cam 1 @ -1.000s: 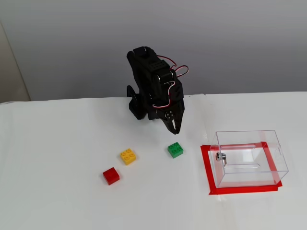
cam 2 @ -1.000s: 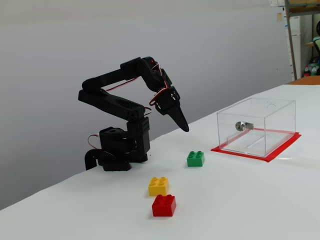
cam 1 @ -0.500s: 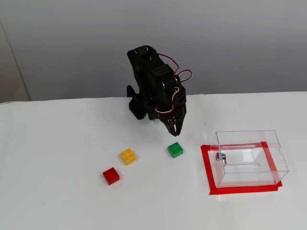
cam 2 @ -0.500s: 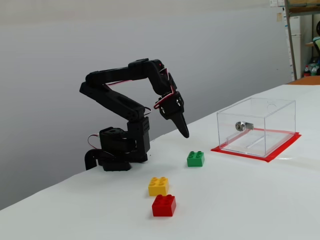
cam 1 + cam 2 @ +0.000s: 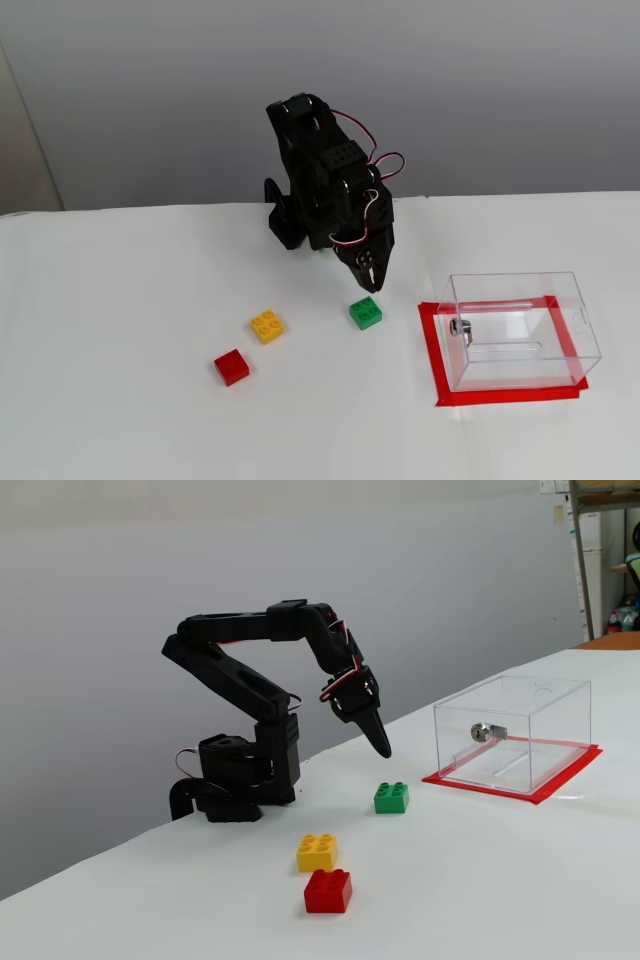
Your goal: Pick the green lego brick and place it into the transparent box
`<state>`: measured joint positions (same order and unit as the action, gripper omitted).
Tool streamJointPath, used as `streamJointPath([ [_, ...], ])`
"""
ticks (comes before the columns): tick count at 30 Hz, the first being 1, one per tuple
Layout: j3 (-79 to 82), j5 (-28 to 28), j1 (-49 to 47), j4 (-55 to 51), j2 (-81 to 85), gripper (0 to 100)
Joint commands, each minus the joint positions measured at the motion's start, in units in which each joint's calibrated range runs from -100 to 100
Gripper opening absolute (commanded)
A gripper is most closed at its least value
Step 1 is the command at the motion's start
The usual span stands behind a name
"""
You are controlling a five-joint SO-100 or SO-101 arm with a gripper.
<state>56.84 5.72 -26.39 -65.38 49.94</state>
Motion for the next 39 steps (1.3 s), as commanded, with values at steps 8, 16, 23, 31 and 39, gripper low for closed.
streamJointPath([
  [8, -1.60, -6.60, -1.45, 0.54, 0.00, 2],
  [16, -0.51, -7.54, -1.15, 0.46, -0.09, 24],
  [23, 1.03, -7.12, -1.74, 0.63, -0.34, 42],
  [31, 0.03, -7.23, -1.89, 0.72, -7.04, 42],
  [39, 0.03, -7.44, -4.33, 2.81, -9.25, 42],
])
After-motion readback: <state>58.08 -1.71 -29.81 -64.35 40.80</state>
